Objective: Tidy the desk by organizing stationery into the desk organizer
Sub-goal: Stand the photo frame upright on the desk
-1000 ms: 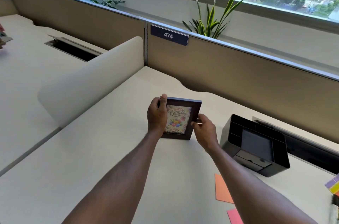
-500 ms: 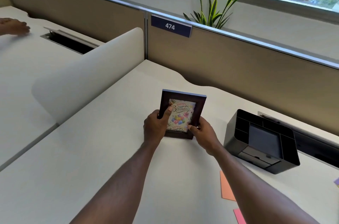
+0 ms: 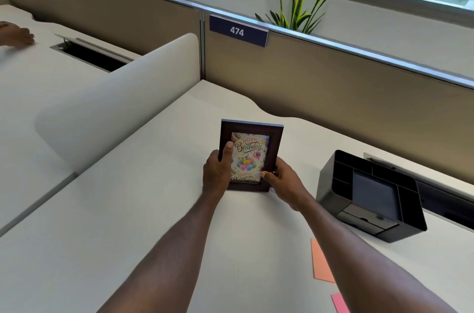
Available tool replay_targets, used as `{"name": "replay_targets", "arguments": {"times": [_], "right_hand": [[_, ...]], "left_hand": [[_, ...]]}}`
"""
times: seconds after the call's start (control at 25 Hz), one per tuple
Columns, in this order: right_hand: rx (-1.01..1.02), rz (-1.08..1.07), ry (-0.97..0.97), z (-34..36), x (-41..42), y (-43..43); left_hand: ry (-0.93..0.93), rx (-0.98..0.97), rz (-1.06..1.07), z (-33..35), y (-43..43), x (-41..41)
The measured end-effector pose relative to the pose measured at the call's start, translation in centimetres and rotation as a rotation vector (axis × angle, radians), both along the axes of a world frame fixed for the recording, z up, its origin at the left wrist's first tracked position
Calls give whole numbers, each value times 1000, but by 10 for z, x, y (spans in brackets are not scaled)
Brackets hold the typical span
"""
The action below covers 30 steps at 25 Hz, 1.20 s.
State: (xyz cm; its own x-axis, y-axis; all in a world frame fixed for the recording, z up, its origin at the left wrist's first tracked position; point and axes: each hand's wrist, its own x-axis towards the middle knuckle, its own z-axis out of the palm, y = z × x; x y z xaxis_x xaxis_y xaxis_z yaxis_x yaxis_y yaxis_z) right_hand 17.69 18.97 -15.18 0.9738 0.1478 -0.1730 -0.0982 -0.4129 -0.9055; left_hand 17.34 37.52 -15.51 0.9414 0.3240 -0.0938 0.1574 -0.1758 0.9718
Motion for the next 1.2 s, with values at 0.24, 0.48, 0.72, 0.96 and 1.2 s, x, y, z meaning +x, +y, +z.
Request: {"name": "replay_targets", "arguments": {"times": [0.24, 0.48, 0.72, 0.96, 1.2], "right_hand": [[-64, 3, -20, -2, 6, 3], [-257, -113, -143, -8, 0, 13], [-317, -142, -155, -15, 2, 19], [-429, -195, -76, -19, -13, 18], [-532, -112, -159, -5, -85, 9]], "left_hand": [[13, -44, -53, -8, 5, 6], [-17, -19, -56, -15, 15, 5], [-101, 127, 2, -33, 22, -9], [-43, 286, 80, -42, 11, -41], [-21, 357, 55, -35, -22, -93]]}}
